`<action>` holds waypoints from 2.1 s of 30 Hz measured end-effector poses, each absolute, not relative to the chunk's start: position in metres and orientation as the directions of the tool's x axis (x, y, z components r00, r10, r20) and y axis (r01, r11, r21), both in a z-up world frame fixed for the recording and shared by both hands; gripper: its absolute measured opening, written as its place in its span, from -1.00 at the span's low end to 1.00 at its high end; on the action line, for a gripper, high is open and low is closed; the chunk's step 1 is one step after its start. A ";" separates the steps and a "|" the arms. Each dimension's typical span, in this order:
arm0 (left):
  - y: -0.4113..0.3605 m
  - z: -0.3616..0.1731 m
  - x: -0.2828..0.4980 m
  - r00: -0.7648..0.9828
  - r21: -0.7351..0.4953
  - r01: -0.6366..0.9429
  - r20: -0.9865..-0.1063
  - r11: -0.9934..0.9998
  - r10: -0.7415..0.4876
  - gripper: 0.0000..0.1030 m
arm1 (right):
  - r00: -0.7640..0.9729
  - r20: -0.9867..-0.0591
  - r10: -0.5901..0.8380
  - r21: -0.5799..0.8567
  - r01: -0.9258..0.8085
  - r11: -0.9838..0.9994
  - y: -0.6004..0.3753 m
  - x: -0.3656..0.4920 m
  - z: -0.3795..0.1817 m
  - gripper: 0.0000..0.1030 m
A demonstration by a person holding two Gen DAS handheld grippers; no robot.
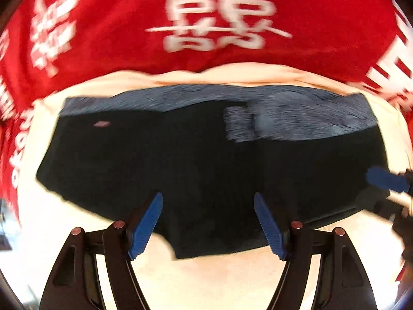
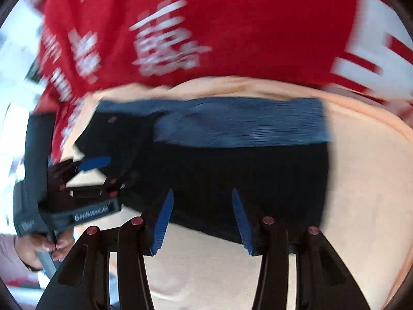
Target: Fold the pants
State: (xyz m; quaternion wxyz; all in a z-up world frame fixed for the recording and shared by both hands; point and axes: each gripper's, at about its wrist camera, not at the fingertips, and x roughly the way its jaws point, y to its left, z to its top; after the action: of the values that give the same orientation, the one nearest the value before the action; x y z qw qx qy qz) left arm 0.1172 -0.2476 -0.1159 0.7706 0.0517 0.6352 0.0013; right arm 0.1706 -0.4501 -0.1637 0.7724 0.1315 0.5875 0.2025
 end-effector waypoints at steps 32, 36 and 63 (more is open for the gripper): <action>-0.125 -0.156 0.122 0.117 0.036 -0.052 -0.992 0.998 0.042 0.45 | 0.180 -0.958 0.225 0.169 -0.283 0.944 -0.295 0.155 -0.149 -0.05; -0.111 -0.158 0.125 0.119 0.024 -0.071 -0.992 0.997 0.032 0.45 | 0.161 -0.963 0.215 0.172 -0.242 0.955 -0.287 0.168 -0.161 -0.04; 0.027 -0.184 0.133 0.231 -0.255 -0.233 -0.952 0.939 -0.201 0.45 | 0.115 -0.981 0.156 0.124 -0.248 0.961 -0.271 0.164 -0.184 0.32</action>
State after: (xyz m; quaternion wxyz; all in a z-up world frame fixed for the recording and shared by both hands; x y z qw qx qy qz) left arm 0.1327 0.0270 -0.1841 0.7649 -0.1749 0.6199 0.0105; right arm 0.1639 -0.2711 -0.1836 0.7458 -0.0352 0.6513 0.1357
